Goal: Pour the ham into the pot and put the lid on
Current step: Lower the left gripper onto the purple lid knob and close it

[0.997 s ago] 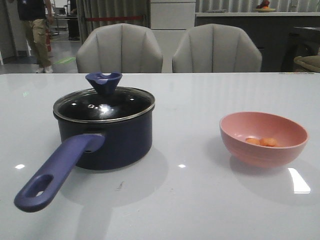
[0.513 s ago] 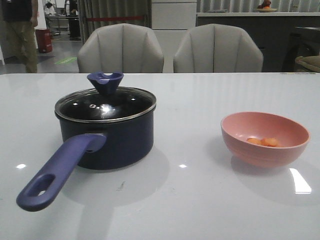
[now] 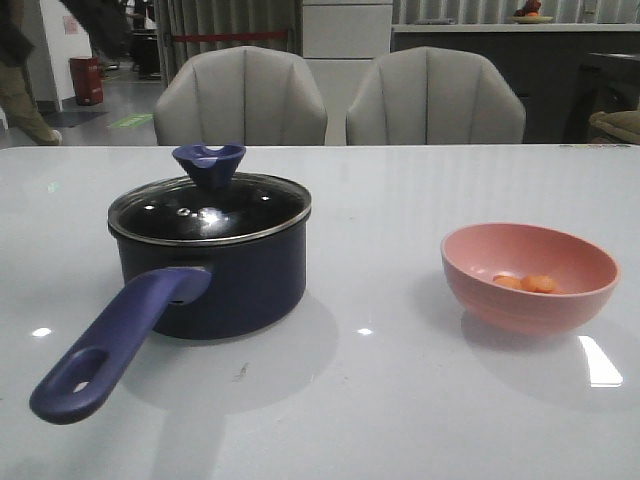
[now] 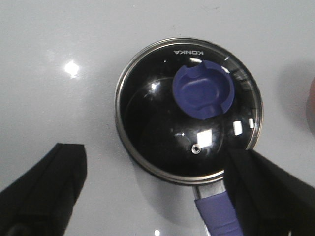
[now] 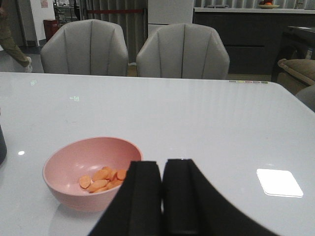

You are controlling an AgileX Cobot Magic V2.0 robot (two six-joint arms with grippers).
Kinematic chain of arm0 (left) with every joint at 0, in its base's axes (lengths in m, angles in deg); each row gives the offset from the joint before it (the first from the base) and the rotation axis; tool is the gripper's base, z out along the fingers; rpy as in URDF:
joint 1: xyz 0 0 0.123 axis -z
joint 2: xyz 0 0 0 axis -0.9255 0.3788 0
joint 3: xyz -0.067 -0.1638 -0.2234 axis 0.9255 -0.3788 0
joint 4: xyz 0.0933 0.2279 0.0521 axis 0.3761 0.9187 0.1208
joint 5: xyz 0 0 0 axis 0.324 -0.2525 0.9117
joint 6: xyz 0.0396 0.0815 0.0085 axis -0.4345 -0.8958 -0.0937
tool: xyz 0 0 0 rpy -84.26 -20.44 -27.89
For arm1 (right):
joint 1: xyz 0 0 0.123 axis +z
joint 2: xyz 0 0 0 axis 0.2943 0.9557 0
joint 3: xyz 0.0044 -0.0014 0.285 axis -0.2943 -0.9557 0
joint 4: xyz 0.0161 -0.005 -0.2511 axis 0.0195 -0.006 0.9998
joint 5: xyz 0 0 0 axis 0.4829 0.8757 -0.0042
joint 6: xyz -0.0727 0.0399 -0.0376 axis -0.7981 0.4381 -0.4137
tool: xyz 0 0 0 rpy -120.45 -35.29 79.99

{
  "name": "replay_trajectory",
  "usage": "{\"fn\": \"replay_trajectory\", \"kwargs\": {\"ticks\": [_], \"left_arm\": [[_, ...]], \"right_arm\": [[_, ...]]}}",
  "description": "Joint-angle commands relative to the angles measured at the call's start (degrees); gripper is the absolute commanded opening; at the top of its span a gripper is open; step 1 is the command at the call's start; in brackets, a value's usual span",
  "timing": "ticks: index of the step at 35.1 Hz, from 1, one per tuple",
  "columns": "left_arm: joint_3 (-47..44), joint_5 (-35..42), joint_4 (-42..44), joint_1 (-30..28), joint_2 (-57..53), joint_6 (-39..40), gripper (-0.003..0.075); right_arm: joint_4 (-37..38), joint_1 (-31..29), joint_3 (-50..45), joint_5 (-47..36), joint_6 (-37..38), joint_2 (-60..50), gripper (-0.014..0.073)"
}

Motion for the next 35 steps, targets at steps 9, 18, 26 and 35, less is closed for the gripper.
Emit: {"fn": "replay_trajectory", "kwargs": {"ticks": [9,18,26,35], "left_arm": [[18.5,-6.7,7.1,5.8,12.7,6.9,0.0586],[27.3,-13.8,13.2,9.2,19.8,12.6,0.0585],[31.0,-16.8,13.4,9.7,23.3,13.9,0.0585],[31.8,-17.1,13.3,9.7,25.2,16.5,0.0585]], "right_arm": [[0.6,-0.2,0.3,-4.2,0.0,-1.0,0.016],[0.6,-0.2,0.3,-4.2,0.0,-1.1,0.016],[0.6,-0.2,0.3,-4.2,0.0,-1.1,0.016],[0.6,-0.2,0.3,-4.2,0.0,-1.1,0.016]]}}
